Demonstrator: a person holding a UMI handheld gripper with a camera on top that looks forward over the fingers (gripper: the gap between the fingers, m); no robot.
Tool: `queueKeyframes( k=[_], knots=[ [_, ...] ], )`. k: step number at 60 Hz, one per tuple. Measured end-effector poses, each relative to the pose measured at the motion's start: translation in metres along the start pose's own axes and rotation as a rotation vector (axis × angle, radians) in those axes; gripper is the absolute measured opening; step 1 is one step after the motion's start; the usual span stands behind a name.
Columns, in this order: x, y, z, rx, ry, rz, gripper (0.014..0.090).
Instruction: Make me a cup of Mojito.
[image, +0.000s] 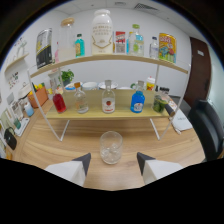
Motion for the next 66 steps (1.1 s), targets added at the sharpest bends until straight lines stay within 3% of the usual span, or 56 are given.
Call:
queueKeyframes(
  k=[23,34,51,66],
  knots=[
    [0.007,0.026,-0.015,-0.032,-0.003,0.019,0.0856],
    [0.038,0.03,-0.03,-0.01,0.008,0.01,0.0858],
    [0.116,-0.011,-0.03,0.051,0.016,0.048,0.0855],
    [0.153,-0.072,0.014,0.095,-0.011,-0.012,0.0846]
  ],
)
